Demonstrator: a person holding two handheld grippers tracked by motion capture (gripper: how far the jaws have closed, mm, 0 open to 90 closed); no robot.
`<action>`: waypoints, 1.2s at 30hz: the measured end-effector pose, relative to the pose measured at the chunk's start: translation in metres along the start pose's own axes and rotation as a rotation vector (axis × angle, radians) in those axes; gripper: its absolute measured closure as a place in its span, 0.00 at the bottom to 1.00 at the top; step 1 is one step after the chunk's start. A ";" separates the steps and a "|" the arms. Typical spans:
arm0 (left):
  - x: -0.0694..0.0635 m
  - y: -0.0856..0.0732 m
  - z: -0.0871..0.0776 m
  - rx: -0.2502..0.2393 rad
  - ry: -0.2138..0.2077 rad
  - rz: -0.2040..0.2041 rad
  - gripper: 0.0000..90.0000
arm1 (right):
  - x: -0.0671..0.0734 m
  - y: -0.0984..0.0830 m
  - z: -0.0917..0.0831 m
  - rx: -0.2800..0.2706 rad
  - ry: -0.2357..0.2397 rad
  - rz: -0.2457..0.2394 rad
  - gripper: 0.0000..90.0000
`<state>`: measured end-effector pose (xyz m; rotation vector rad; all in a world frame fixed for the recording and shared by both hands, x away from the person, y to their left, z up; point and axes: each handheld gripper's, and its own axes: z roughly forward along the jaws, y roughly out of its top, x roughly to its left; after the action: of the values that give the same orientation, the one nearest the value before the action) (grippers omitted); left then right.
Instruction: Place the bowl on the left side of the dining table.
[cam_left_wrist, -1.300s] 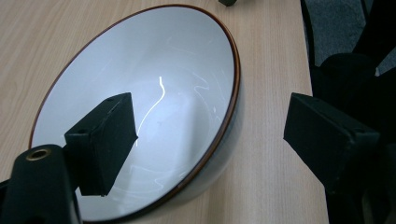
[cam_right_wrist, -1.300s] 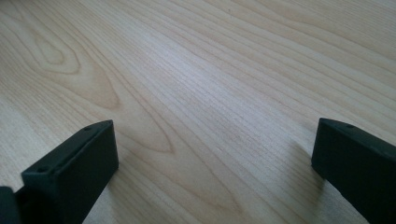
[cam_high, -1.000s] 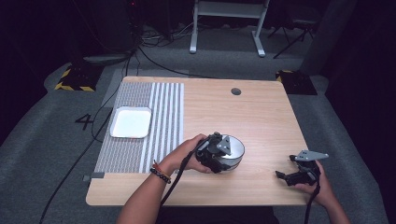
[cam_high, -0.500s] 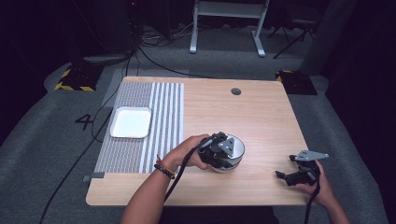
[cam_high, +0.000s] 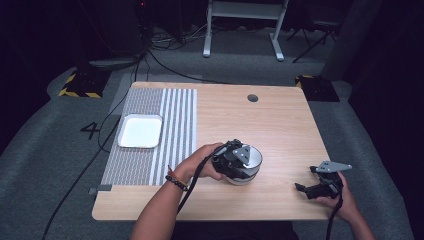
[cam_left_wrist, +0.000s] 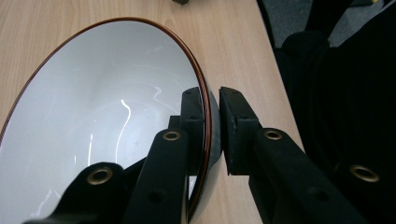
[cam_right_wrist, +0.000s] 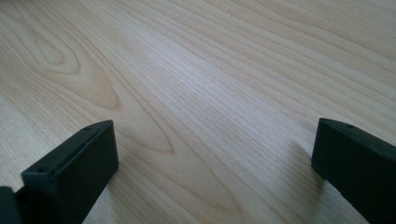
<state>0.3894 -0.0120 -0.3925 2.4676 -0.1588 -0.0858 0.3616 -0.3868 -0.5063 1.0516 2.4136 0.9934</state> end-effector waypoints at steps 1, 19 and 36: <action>0.001 -0.001 -0.001 -0.015 -0.014 0.001 0.89 | 0.000 0.000 0.000 0.000 0.000 0.000 0.01; 0.001 0.002 -0.019 -0.090 0.045 0.007 0.89 | 0.001 -0.001 0.000 -0.004 0.000 0.005 0.01; -0.008 -0.010 -0.044 -0.131 0.114 -0.009 0.89 | 0.000 -0.001 -0.001 -0.003 0.000 0.000 0.01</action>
<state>0.3867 0.0236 -0.3639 2.3360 -0.0897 0.0399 0.3607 -0.3872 -0.5064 1.0508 2.4117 0.9968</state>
